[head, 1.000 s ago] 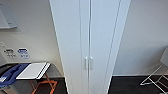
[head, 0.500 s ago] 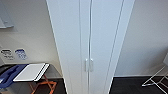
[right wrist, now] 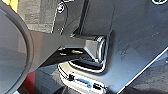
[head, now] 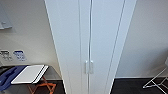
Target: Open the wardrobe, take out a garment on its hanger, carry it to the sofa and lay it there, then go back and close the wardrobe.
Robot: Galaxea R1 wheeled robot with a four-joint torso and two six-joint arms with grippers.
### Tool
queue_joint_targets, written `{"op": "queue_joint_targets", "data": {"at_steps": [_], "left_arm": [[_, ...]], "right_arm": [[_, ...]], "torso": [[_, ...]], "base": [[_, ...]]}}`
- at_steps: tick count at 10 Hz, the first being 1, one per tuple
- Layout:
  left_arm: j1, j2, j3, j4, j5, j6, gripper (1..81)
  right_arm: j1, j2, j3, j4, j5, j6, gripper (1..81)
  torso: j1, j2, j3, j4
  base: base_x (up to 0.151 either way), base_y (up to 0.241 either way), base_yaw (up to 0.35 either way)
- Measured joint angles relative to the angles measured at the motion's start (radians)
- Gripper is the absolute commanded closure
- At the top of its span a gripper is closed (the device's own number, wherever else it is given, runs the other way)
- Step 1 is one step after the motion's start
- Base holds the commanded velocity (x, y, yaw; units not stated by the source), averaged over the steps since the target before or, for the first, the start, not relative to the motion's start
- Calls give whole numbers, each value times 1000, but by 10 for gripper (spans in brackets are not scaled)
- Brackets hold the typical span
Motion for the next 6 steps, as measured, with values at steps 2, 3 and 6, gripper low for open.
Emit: {"op": "queue_joint_targets", "data": {"at_steps": [2, 3, 6], "left_arm": [[-7, 0, 0, 0, -3, 0, 10], [-6, 0, 0, 0, -2, 0, 10], [-6, 0, 0, 0, -1, 0, 10]], "right_arm": [[8, 0, 0, 0, 2, 0, 10], [7, 0, 0, 0, 1, 0, 10], [8, 0, 0, 0, 1, 0, 10]], "torso": [[0, 0, 0, 0], [0, 0, 0, 0], [0, 0, 0, 0]], "base": [[83, 0, 0], [82, 0, 0], [77, 0, 0]]}}
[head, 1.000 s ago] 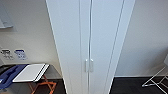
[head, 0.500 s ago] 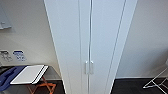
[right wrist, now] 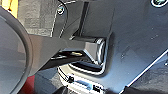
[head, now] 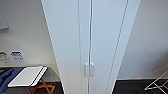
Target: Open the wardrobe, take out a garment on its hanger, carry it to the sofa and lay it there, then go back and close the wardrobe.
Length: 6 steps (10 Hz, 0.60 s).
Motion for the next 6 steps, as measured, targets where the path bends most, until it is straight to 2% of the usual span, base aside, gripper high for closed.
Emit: {"op": "queue_joint_targets", "data": {"at_steps": [6], "left_arm": [[3, 0, 2, 5, 0, 0, 10]], "right_arm": [[4, -8, 11, 0, 0, 0, 10]], "torso": [[1, 0, 0, 0]], "base": [[0, 0, 0]]}}
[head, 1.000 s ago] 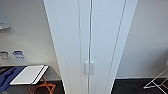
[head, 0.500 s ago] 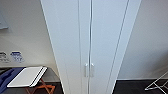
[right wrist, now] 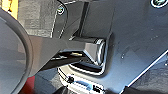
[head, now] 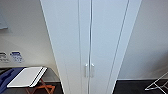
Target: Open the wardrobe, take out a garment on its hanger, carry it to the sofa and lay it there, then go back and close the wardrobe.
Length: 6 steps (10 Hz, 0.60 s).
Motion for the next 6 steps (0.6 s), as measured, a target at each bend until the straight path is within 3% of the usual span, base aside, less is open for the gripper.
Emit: {"op": "queue_joint_targets", "data": {"at_steps": [2, 6], "left_arm": [[-6, -27, 39, 1, 0, 0, 10], [-60, -186, 252, 2, 4, -1, 10]], "right_arm": [[14, -36, 65, 0, 0, 0, 10], [102, -213, 351, 0, -11, 0, 10]], "torso": [[0, 0, 0, 0], [0, 0, 0, 0]], "base": [[0, 0, 0], [0, 0, 0]]}}
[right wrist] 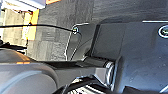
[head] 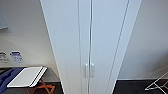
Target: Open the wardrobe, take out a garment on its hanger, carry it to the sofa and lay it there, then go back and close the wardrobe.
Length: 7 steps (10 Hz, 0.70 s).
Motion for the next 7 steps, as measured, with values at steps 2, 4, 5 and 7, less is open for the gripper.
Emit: {"op": "queue_joint_targets", "data": {"at_steps": [2, 4, 5, 7], "left_arm": [[-53, -107, 165, 0, 5, -1, 10], [-123, -223, 305, 0, 20, -3, 10], [-170, -274, 370, 0, 27, -3, 10], [-268, -361, 495, 1, 32, -3, 10]], "right_arm": [[89, -126, 179, 0, -20, 3, 10], [203, -216, 283, 0, -25, 6, 10], [256, -238, 330, 0, -28, 7, 10], [354, -272, 404, 0, -65, 8, 10]], "torso": [[0, 0, 0, 0], [0, 0, -1, 0], [1, 0, -1, 0], [1, 1, -2, 0]], "base": [[0, 0, 0], [0, 0, 0], [0, 0, 0], [0, 0, 0]]}}
